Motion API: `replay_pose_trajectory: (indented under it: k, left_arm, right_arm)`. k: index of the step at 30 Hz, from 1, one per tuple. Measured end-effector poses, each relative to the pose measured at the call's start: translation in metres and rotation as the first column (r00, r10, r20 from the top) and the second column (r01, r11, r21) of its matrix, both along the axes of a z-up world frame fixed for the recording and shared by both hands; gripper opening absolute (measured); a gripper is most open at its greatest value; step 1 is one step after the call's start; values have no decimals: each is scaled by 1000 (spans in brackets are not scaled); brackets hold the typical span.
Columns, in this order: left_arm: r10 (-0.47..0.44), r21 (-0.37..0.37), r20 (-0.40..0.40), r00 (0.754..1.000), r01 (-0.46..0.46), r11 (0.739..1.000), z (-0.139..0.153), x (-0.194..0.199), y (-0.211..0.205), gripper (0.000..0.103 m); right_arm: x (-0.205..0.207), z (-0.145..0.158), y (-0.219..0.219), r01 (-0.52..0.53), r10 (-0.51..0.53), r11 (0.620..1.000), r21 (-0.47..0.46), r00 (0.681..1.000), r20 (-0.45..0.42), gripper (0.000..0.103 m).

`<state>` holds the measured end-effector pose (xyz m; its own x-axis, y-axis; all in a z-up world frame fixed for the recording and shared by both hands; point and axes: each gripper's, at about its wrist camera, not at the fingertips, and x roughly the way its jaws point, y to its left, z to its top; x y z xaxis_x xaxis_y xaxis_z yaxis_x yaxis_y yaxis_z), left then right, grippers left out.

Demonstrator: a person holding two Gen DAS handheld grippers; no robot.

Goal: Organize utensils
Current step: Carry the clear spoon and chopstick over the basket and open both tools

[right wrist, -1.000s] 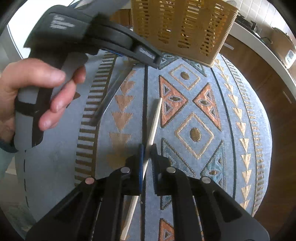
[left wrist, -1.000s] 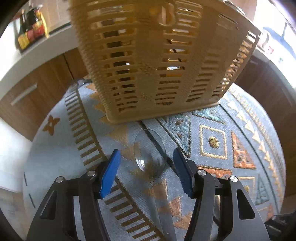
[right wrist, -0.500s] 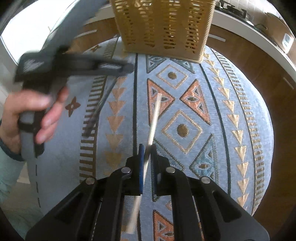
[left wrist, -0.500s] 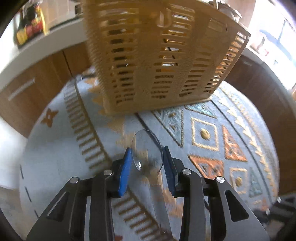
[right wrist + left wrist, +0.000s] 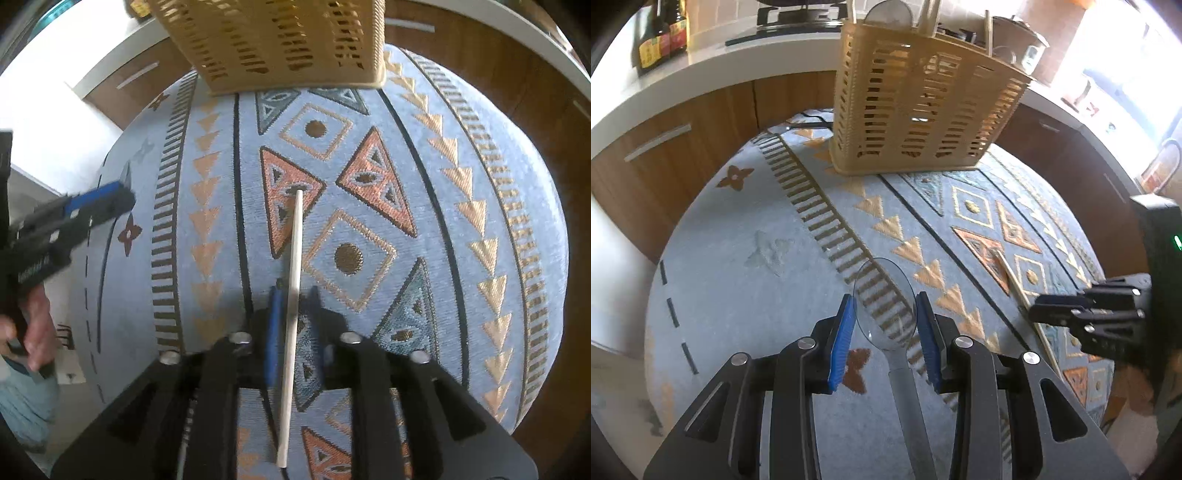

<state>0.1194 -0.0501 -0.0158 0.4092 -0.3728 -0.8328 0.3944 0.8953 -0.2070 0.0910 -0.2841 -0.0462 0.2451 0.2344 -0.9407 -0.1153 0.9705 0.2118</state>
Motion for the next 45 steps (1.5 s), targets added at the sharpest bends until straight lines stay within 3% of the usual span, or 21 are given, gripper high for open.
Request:
replay_pose_trajectory:
  k: [2,8,10,14,18,21,26,28,32,36,40,45]
  left_arm:
    - [-8,-11,3,1000,8,1000,0,1,3,32]
    - [-19,-42,4,1000,20,999,-3,6,3,32]
    - [-22,-38,16,1000,23,999,-4,6,2,32]
    - [-25,-52,35,999,26,998,-2,6,2,32]
    - [-12,-94,50,999,16,995,4,6,6,32]
    - [7,-135,91,996,6,991,16,4,13,32]
    - [63,-197,208,976,-21,980,50,2,23,32]
    - [91,-226,256,962,-32,974,66,2,27,32]
    - [142,-275,352,925,-43,961,98,8,28,32]
    - [174,-309,445,878,-32,951,132,15,22,32]
    - [231,-323,572,787,-42,945,166,21,13,32]
    - [312,-371,672,672,-58,927,193,33,2,32]
  right_arm:
    - [5,2,2,-4,4,1000,-19,1000,1,33]
    - [22,-2,29,-70,64,990,-123,997,-49,32]
    - [24,-3,41,-97,88,971,-218,995,-53,22]
    - [30,-3,50,-97,80,963,-250,994,-76,4]
    - [33,-2,60,-112,102,962,-247,993,-53,4]
    - [22,13,57,-101,106,978,-185,994,21,4]
    - [0,65,46,-80,98,993,-83,963,253,4]
    - [-5,83,41,-66,77,997,-42,936,344,4]
    - [-9,124,27,-51,25,998,35,848,530,4]
    - [-6,167,21,-35,-17,997,67,760,650,4]
    - [7,204,14,-42,-53,993,107,656,753,4]
    - [26,223,21,-44,-79,992,120,526,847,4]
